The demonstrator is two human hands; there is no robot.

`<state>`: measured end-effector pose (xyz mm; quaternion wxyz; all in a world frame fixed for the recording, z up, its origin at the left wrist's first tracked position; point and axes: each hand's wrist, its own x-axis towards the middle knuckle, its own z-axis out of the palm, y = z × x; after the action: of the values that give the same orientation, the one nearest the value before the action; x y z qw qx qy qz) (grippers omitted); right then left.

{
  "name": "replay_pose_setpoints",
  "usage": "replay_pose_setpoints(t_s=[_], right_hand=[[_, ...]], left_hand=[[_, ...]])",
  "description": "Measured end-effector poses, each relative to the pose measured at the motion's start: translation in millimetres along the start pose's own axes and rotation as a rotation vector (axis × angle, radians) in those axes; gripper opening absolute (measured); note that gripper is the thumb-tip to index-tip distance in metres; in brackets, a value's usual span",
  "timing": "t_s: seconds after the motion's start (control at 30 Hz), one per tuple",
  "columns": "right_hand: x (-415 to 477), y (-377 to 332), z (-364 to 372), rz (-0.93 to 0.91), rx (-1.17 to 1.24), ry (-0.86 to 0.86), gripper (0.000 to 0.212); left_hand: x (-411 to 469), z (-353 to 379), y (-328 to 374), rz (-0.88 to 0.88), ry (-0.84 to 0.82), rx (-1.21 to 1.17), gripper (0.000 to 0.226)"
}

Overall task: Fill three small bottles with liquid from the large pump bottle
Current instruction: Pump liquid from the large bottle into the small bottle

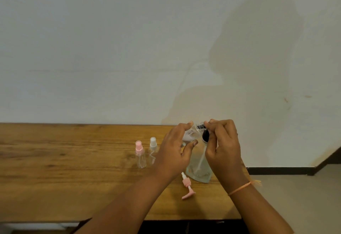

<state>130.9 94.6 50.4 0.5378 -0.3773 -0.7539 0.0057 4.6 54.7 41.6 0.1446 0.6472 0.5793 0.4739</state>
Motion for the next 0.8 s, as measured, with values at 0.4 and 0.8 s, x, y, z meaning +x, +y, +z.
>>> replay_pose_setpoints(t_s=[0.4, 0.8], right_hand=[[5.7, -6.2, -3.9, 0.029, 0.048, 0.022, 0.02], [6.2, -8.7, -7.1, 0.028, 0.007, 0.031, 0.019]], left_hand=[[2.9, 0.2, 0.3, 0.063, 0.057, 0.001, 0.049], [1.4, 1.8, -3.4, 0.077, 0.072, 0.037, 0.047]])
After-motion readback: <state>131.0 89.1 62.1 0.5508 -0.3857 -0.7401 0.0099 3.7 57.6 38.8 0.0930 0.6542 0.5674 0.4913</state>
